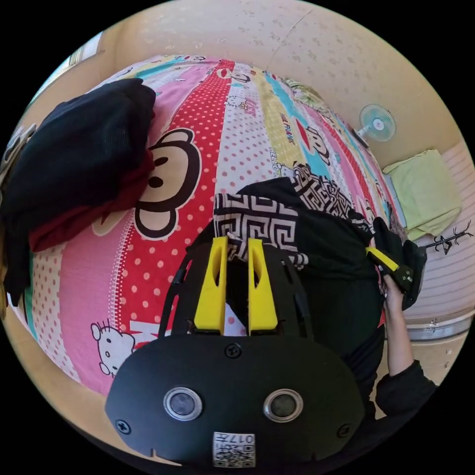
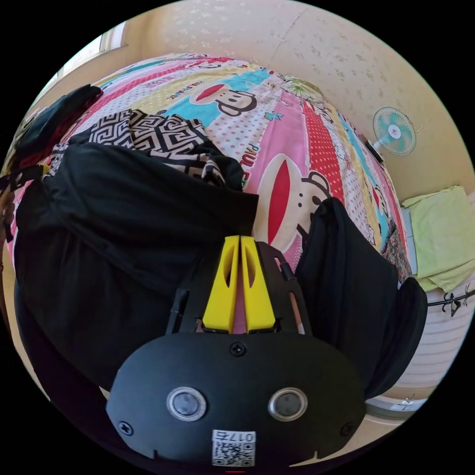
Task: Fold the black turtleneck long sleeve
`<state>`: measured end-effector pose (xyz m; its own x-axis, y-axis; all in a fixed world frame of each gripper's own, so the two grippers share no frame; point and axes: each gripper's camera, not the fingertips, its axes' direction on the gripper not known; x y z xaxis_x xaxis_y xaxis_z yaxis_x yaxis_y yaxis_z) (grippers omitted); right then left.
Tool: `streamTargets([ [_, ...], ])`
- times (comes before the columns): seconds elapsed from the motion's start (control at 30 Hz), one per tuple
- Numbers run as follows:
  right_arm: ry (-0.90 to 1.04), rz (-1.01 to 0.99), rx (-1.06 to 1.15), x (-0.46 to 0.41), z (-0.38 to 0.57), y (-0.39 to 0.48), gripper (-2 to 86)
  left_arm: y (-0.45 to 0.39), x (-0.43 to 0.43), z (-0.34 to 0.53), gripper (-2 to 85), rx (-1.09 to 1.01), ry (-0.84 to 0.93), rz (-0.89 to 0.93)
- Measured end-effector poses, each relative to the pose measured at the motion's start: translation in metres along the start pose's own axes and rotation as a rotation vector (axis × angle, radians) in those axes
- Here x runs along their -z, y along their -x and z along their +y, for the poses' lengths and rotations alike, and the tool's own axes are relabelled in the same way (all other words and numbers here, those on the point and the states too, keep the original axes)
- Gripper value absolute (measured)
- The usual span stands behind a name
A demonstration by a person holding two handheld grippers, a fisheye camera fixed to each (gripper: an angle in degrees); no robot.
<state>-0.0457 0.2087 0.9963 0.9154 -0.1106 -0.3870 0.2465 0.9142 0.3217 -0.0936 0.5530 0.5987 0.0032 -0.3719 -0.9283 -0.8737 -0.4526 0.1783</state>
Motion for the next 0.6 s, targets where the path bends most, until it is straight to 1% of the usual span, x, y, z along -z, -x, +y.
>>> streamTargets([
  [0.03,0.011,-0.007,-0.004,-0.002,-0.003,-0.002,0.8,-0.003,0.011,0.008,1.6,-0.016,-0.009,0.079],
  [0.07,0.016,-0.018,-0.009,-0.003,-0.004,-0.004,0.8,-0.003,0.02,0.015,1.2,-0.011,-0.039,0.109],
  [0.1,0.023,-0.051,-0.034,-0.005,-0.006,-0.01,0.9,-0.005,0.04,0.031,0.8,0.004,-0.118,0.133],
  [0.13,0.029,-0.091,-0.063,-0.008,-0.008,-0.017,1.0,-0.006,0.052,0.045,0.6,0.011,-0.161,0.117],
  [0.17,0.032,-0.109,-0.074,-0.01,-0.008,-0.021,1.1,-0.006,0.053,0.05,0.6,0.013,-0.166,0.107],
  [0.2,0.036,-0.128,-0.085,-0.013,-0.01,-0.026,1.3,-0.004,0.048,0.055,1.0,0.015,-0.147,0.087],
  [0.23,0.039,-0.129,-0.084,-0.016,-0.01,-0.028,1.7,0.004,0.033,0.057,1.8,0.043,-0.087,0.067],
  [0.27,0.041,-0.125,-0.081,-0.017,-0.011,-0.028,1.9,0.01,0.025,0.059,3.7,0.069,-0.049,0.064],
  [0.3,0.038,-0.117,-0.083,-0.015,-0.009,-0.03,2.4,0.02,0.018,0.068,7.4,0.097,-0.008,0.095],
  [0.33,0.04,-0.131,-0.1,-0.009,-0.005,-0.037,3.1,0.026,0.022,0.086,11.2,0.106,-0.027,0.149],
  [0.37,0.039,-0.151,-0.108,-0.004,-0.001,-0.041,4.4,0.027,0.027,0.098,13.0,0.106,-0.052,0.174],
  [0.4,0.011,-0.192,-0.115,0.011,0.013,-0.052,7.1,0.027,0.035,0.125,13.6,0.092,-0.093,0.22],
  [0.47,-0.048,-0.268,-0.115,0.033,0.047,-0.067,9.6,0.02,0.035,0.165,14.0,0.072,-0.058,0.248],
  [0.53,0.0,-0.414,-0.104,0.04,0.103,-0.081,10.8,0.005,0.016,0.212,15.5,0.066,0.051,0.252],
  [0.6,0.068,-0.481,-0.096,0.03,0.146,-0.084,11.4,-0.009,0.006,0.236,15.3,0.06,0.043,0.243],
])
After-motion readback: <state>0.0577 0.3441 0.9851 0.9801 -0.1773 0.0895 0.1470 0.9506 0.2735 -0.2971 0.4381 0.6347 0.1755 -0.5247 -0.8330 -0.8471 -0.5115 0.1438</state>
